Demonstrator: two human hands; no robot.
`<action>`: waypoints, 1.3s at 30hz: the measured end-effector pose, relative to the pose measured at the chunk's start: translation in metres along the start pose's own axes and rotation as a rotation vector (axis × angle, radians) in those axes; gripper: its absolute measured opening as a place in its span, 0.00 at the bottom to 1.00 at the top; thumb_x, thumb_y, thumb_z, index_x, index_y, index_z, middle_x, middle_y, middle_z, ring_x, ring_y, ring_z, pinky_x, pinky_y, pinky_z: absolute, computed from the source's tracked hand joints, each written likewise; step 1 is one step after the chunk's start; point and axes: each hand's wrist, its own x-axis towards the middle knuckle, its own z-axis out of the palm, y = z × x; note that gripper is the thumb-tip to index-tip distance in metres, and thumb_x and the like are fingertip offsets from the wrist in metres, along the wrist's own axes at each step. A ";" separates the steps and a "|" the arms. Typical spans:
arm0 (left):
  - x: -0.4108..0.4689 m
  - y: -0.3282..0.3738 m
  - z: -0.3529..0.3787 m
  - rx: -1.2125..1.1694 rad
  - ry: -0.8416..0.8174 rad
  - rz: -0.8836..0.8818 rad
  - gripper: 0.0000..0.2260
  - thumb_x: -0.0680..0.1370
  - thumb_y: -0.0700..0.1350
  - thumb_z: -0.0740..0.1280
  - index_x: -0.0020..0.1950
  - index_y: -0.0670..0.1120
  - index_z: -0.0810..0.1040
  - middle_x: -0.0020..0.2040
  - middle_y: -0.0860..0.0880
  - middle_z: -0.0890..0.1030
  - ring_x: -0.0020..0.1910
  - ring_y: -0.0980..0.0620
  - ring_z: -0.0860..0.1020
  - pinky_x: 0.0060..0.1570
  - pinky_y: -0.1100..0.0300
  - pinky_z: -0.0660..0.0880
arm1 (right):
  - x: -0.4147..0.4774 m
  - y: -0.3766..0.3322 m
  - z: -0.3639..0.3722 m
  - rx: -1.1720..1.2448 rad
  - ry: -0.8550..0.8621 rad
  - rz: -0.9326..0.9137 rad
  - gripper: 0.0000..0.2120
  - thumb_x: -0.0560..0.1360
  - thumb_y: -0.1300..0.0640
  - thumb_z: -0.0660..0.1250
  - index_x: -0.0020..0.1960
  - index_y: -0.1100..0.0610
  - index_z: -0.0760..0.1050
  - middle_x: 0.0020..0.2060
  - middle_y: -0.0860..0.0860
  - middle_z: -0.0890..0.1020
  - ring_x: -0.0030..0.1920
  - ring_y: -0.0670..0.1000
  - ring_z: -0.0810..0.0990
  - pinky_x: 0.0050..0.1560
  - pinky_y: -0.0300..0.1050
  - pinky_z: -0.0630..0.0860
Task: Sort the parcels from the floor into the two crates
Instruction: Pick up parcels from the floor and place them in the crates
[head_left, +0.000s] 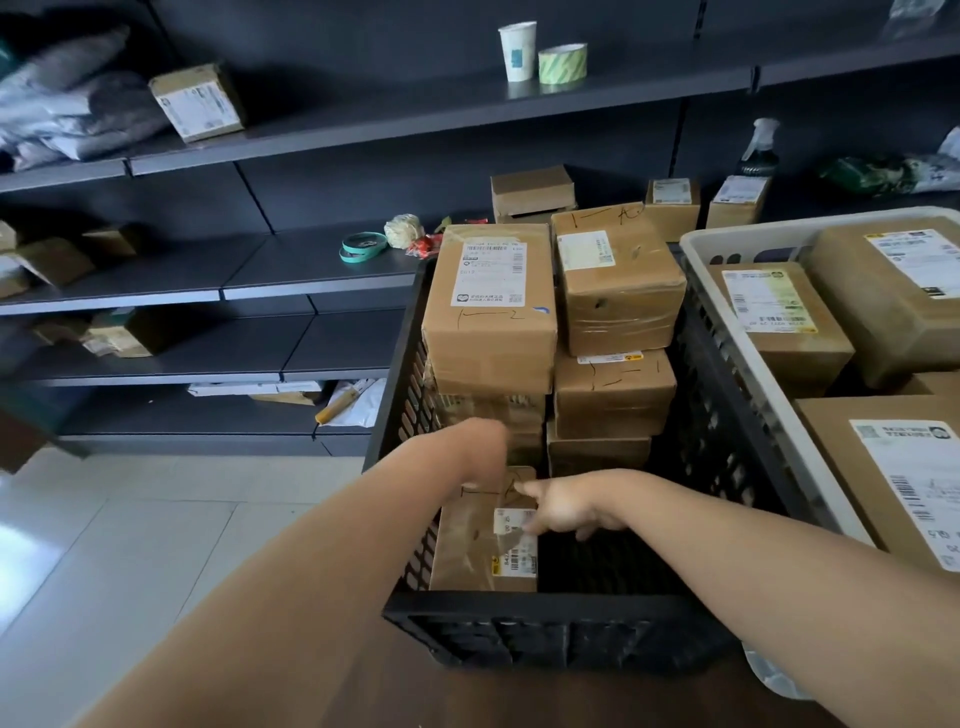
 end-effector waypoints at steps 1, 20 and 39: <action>-0.003 -0.003 -0.002 -0.044 0.034 0.020 0.17 0.79 0.38 0.63 0.68 0.41 0.75 0.63 0.43 0.79 0.61 0.43 0.78 0.61 0.52 0.76 | -0.002 -0.001 -0.001 -0.010 0.009 -0.012 0.34 0.81 0.54 0.63 0.80 0.47 0.47 0.79 0.53 0.53 0.76 0.56 0.59 0.70 0.52 0.65; -0.079 -0.024 -0.064 -0.515 0.701 -0.306 0.34 0.72 0.63 0.72 0.68 0.42 0.67 0.60 0.46 0.74 0.58 0.46 0.76 0.51 0.54 0.75 | -0.091 -0.033 -0.039 0.217 0.954 -0.415 0.32 0.78 0.51 0.65 0.77 0.54 0.54 0.75 0.51 0.63 0.72 0.53 0.67 0.70 0.50 0.67; -0.069 -0.029 -0.040 -1.116 0.677 -0.189 0.17 0.77 0.52 0.68 0.60 0.47 0.69 0.55 0.48 0.79 0.52 0.46 0.80 0.48 0.44 0.82 | -0.110 -0.031 -0.041 0.366 0.864 -0.448 0.24 0.80 0.55 0.63 0.74 0.49 0.64 0.66 0.47 0.75 0.66 0.51 0.74 0.60 0.48 0.74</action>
